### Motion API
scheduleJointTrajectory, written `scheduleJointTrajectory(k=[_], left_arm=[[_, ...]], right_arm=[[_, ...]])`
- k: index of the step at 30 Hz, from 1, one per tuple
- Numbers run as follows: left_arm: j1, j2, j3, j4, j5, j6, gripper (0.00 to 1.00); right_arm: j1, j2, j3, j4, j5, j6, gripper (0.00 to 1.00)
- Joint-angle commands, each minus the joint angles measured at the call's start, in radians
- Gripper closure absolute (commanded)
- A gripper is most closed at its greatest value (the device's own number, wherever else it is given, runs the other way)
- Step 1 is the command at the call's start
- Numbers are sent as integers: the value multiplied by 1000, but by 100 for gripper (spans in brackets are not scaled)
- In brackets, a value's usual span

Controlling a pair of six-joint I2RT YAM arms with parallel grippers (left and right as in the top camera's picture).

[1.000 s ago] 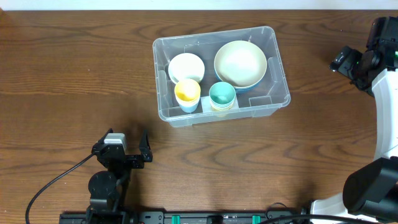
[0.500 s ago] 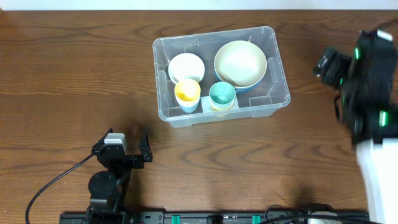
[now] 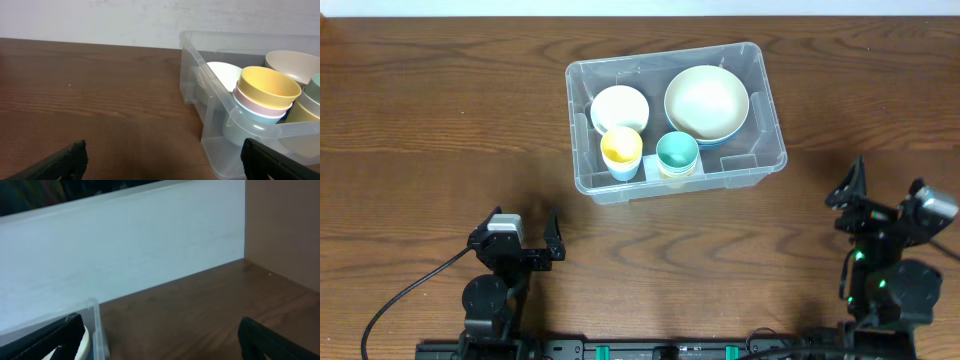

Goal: Pack container

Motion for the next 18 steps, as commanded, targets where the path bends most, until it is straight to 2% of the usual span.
scheduleJointTrajectory(k=[1, 9, 14, 18], left_arm=[[6, -6, -13, -40, 11, 13, 2], [6, -6, -13, -40, 11, 13, 2], [6, -6, -13, -40, 11, 13, 2], [6, -6, -13, -40, 11, 13, 2]], right_arm=[[-11, -98, -91, 8, -44, -35, 1], [-13, -241, -276, 23, -94, -69, 1], [-13, -283, -341, 24, -180, -182, 1], [-17, -315, -368, 9, -174, -188, 1]])
